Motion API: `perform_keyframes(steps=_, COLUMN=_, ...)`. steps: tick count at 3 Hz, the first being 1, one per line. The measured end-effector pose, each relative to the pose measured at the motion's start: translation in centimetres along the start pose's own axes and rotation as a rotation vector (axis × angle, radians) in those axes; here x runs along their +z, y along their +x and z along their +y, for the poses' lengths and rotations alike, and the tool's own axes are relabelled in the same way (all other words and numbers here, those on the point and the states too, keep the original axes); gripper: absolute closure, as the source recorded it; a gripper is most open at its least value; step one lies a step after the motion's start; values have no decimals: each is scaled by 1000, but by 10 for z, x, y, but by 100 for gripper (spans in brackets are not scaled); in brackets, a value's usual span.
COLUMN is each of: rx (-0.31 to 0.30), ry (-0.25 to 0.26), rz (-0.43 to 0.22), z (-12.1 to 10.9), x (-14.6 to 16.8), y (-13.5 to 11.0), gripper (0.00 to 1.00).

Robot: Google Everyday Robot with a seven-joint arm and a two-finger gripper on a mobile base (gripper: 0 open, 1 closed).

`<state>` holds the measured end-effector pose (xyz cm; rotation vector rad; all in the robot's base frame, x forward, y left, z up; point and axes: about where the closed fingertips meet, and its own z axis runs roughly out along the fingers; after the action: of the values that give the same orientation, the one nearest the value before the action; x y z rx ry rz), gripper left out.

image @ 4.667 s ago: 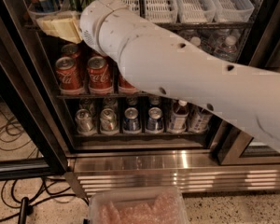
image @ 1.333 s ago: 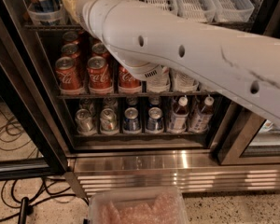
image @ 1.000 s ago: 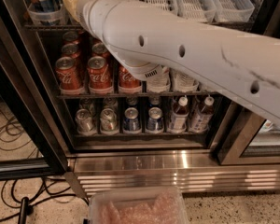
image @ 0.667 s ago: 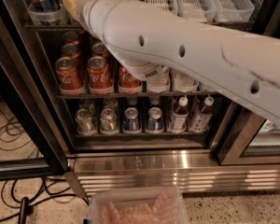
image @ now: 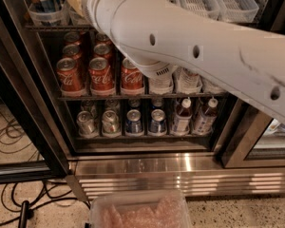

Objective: Pick green can from top shelf of fridge

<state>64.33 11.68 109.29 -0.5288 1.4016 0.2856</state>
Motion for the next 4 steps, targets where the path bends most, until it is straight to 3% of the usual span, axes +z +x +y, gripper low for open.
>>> perform_keyframes(steps=2, rx=40, ry=-26, rz=-25, z=-9, x=-21, y=-22, gripper=100)
perform_keyframes(steps=3, rx=34, ry=-92, rz=20, z=-8, x=-40, y=-20, gripper=100)
perform_keyframes(steps=4, rx=27, ry=-196, rz=72, z=3, x=-55, y=-21, gripper=100)
